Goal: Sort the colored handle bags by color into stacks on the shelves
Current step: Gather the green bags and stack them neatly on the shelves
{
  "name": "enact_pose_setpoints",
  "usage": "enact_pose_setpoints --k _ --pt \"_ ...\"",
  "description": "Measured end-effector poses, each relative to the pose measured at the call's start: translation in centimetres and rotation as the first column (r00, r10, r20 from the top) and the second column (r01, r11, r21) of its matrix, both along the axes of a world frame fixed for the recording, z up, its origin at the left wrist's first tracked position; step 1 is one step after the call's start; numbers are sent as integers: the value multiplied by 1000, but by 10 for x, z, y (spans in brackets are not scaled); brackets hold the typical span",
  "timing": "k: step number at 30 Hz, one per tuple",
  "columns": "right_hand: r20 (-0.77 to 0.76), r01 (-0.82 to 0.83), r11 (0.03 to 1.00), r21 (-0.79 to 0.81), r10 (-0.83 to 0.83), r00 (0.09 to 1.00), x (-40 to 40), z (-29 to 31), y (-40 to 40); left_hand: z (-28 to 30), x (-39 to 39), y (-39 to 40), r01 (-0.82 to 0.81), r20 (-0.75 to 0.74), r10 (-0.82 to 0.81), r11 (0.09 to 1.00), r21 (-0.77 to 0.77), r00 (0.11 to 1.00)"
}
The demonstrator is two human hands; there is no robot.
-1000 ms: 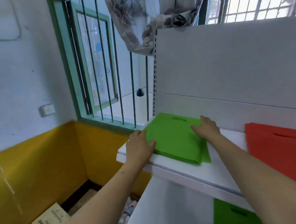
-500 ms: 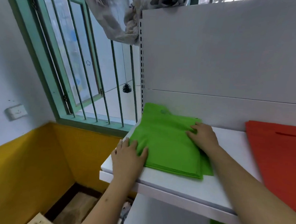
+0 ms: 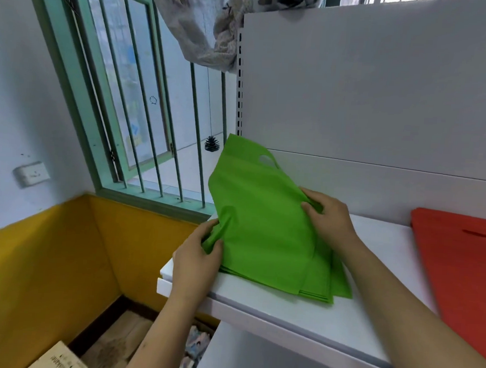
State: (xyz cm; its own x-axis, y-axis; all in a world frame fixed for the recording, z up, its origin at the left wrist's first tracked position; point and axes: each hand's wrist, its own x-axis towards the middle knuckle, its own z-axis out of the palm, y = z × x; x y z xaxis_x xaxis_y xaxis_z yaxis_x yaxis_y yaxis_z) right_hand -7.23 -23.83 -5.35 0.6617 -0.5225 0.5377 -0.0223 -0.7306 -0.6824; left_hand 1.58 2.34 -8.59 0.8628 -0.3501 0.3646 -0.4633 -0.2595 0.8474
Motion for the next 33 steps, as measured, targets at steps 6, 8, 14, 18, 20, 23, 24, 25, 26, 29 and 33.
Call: enact_pose_setpoints --k 6,8,14,18,20,23,24,25,26,29,33 --pt "201 -53 967 248 3 980 5 3 2 2 3 4 3 -117 -14 995 -96 993" --pt "265 -82 930 358 -17 964 6 2 -2 5 4 5 5 -95 -10 999 -54 995" --pt "345 -125 787 604 -117 931 9 1 -13 12 6 6 -7 -168 2 1000 -27 986" --pt "386 -187 716 673 -125 914 8 8 -12 21 0 14 -7 -220 -14 995 -96 975" --pt "401 -214 674 707 -132 907 7 12 -10 25 -6 21 6 -229 -33 993 -117 973" --pt "410 -312 542 781 -67 910 5 16 -11 28 -15 36 33 -237 -76 983 -180 969" --pt "412 -351 490 798 -20 911 4 17 -10 27 -17 43 39 -239 -86 980 -196 967" --pt "410 -369 472 801 17 912 0 20 -6 26 -19 49 46 -237 -97 976 -213 967" --pt "410 -378 470 798 36 911 -4 23 1 25 -22 57 56 -230 -110 972 -228 967" --pt "425 -393 469 791 41 904 -19 30 23 18 -29 80 67 -243 -136 959 -274 960" --pt "442 -382 487 786 -11 897 -46 31 56 5 -43 114 35 -345 -115 973 -229 931"
